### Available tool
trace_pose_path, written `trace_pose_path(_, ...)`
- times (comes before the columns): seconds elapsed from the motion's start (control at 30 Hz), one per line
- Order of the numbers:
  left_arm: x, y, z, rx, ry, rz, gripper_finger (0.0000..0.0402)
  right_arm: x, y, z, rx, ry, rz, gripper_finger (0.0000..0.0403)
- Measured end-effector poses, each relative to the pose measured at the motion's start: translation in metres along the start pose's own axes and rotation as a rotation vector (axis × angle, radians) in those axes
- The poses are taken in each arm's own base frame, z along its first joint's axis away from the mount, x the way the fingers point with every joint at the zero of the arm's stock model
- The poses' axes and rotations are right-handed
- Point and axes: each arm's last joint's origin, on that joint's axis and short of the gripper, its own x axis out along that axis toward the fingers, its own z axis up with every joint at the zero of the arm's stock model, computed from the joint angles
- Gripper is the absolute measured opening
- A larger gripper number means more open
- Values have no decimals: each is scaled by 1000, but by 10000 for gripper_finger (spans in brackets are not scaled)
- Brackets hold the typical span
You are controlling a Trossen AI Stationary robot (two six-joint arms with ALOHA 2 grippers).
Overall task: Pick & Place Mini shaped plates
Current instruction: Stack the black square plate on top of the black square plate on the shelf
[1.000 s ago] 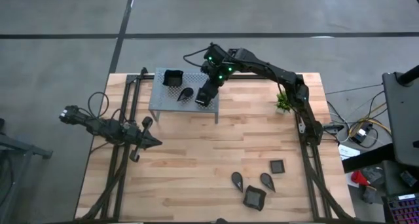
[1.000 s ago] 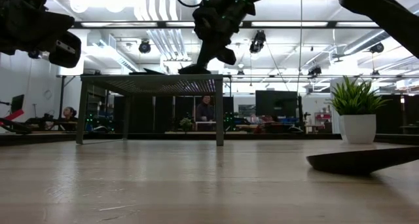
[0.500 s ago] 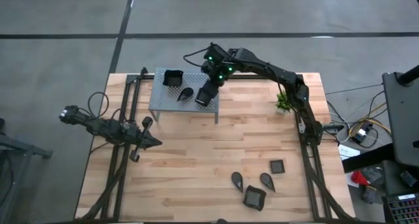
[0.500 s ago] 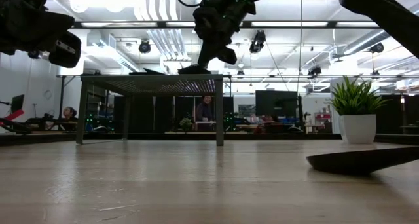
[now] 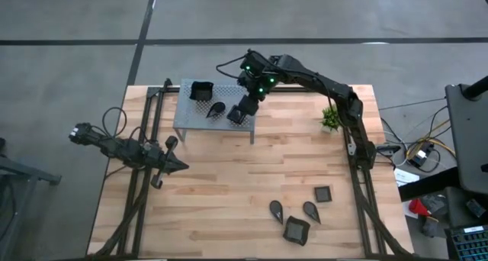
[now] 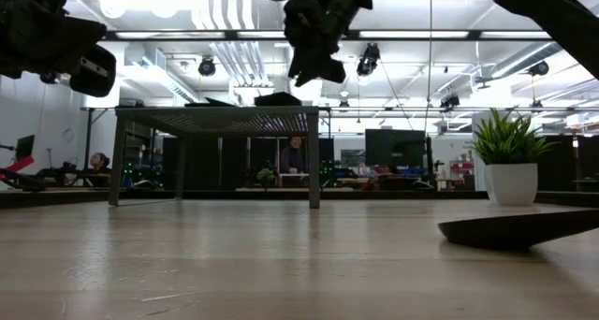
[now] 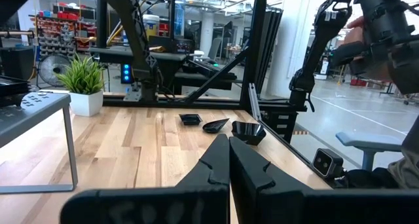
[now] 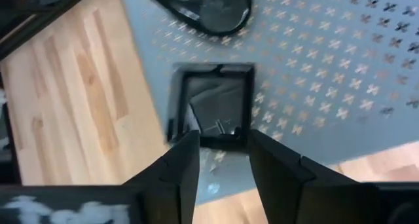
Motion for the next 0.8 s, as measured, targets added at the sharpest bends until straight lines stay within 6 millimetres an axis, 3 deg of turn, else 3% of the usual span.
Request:
trace_pose_path(0.33, 0, 0, 0, 0, 1, 0, 0, -4, 49, -28, -116, 140, 29, 129)
trace_pose_path(0.53, 0, 0, 0, 0, 0, 0, 0, 11, 84, -61, -205, 277, 25, 119)
trace_pose_path(0.8, 0, 0, 0, 0, -2, 0, 0, 22, 124, -120, -281, 362, -49, 107)
